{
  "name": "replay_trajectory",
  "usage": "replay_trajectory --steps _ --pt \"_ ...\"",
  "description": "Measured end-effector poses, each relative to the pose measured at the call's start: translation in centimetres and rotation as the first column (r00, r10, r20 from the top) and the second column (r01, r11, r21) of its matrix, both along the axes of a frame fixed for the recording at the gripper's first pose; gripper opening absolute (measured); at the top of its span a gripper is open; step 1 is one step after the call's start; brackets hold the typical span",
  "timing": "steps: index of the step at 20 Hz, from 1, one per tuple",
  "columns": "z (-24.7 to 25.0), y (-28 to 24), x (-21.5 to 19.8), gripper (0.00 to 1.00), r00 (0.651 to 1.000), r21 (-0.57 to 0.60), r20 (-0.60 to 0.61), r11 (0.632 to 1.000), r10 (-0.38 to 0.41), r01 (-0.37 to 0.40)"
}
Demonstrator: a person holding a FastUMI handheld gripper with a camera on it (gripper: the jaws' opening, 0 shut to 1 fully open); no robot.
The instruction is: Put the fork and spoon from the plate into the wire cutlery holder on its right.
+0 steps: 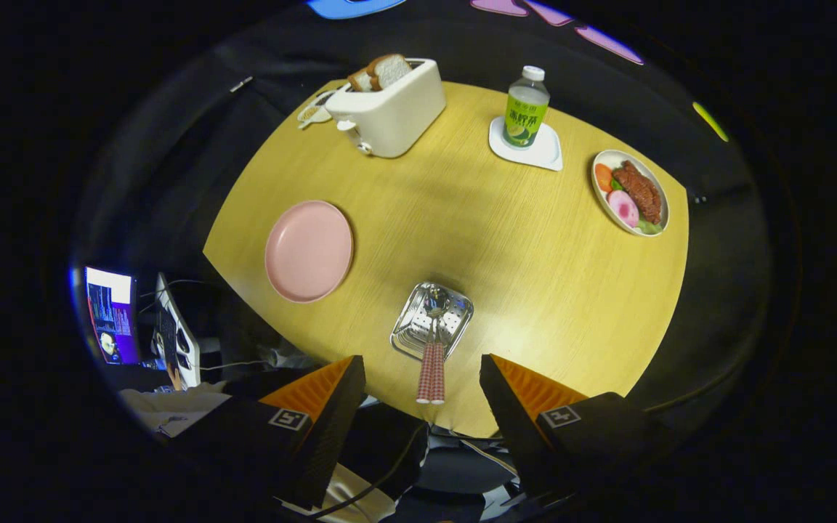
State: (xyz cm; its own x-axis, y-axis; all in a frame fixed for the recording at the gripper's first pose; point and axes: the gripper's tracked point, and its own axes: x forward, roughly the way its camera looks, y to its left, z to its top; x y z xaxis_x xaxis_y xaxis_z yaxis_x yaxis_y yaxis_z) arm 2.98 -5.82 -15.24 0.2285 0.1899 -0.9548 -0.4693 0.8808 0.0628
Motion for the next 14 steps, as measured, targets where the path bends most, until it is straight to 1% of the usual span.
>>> replay_trajectory --steps 2,4,6,8,11,12,14 --pt "1.5 -0.4 -0.2 0.99 0.994 0.015 0.104 1.0 -0.016 0.014" --pt "2.5 -0.6 -0.8 0.99 0.98 0.016 0.197 1.0 -0.027 0.024" --pt "3.8 0.1 -1.8 0.99 0.962 0.055 0.267 0.998 -0.056 0.043" --pt "5.3 0.5 -2.6 0.99 0.934 0.099 0.344 0.993 -0.095 0.064" --pt "7.3 1.2 -3.2 0.99 0.873 0.169 0.458 0.981 -0.167 0.098" --pt "8.1 1.2 -3.4 0.99 0.846 0.188 0.497 0.976 -0.192 0.11" --pt "9.6 1.7 -3.4 0.99 0.777 0.23 0.582 0.965 -0.241 0.128"
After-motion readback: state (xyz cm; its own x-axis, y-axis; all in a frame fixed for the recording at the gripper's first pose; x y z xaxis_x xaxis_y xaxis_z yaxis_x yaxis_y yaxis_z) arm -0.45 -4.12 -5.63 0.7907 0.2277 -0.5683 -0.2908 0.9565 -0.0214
